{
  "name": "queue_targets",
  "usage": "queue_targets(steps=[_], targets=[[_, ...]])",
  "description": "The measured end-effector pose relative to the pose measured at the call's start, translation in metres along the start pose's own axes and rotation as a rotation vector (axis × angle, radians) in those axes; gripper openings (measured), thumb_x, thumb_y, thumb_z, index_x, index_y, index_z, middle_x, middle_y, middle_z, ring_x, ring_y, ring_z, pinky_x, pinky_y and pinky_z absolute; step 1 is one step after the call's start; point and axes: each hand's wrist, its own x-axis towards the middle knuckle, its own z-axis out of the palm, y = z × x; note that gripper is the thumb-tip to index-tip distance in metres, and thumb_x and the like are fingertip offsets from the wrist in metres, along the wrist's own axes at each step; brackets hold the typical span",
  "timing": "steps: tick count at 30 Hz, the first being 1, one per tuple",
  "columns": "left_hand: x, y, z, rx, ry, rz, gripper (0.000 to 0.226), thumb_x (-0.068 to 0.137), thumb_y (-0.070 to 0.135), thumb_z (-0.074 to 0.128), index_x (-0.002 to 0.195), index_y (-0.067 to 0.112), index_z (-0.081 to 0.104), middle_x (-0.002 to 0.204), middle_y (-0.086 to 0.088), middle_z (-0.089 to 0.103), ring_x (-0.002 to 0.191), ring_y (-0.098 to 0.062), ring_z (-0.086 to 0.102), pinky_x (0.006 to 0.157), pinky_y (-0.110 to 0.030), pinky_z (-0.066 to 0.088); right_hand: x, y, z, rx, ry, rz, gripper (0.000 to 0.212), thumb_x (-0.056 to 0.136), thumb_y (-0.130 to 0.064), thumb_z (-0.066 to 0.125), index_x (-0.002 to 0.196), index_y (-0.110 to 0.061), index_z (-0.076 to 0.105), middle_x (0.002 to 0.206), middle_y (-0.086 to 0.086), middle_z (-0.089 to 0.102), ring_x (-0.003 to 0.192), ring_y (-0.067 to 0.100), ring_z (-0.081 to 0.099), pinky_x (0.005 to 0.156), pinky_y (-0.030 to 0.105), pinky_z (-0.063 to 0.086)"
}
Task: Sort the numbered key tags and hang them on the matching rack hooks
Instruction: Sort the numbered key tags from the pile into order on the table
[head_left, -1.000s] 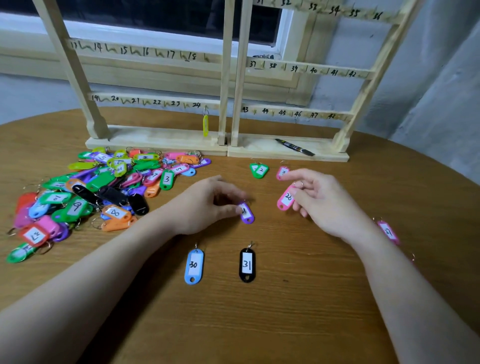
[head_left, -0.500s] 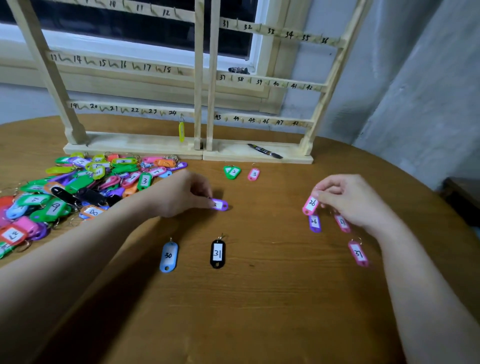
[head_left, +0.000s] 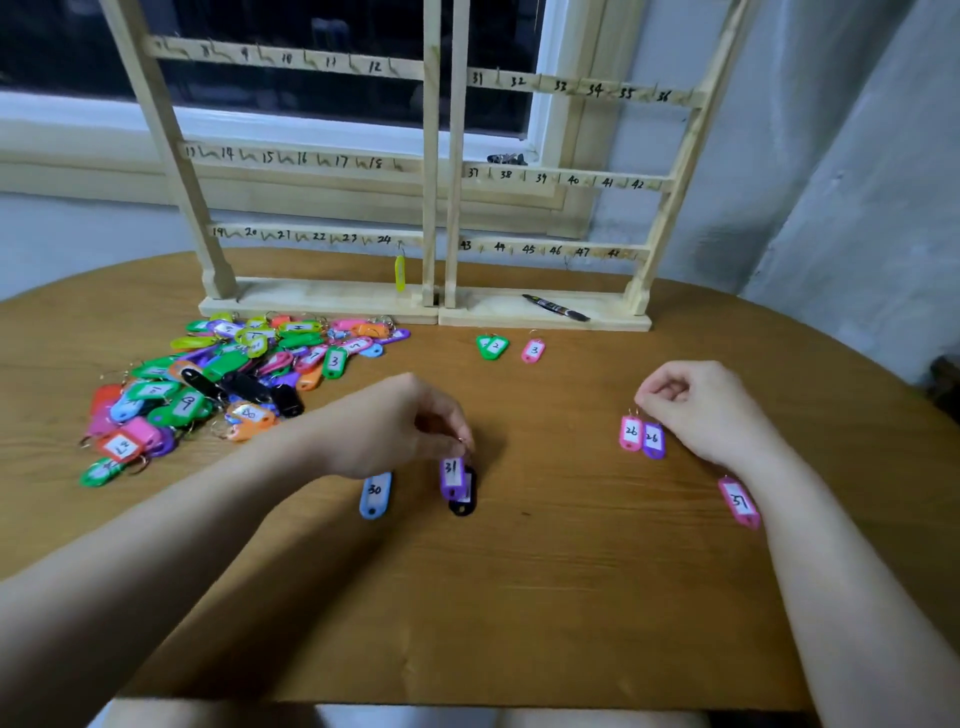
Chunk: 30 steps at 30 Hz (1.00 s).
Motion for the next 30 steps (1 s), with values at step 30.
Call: queue_targets(steps=[30], targets=[[-0.06,-0.117,-0.034,0.49,0.738,-0.278,0.026,0.095,0.043,0.059,0.102,0.02,0.07,0.089,-0.002,0.066,0.086,-0.026,0.062,0.073,-0.04,0.053,0.063,-0.219,0.194,0.08,-0.304,-0.274,0.041,0.085,-0.046,0.078,0.085,-0.005,0.076,0.088,0.012,0.073,0.081,0.024,0.065,0.072,0.036,0.051]])
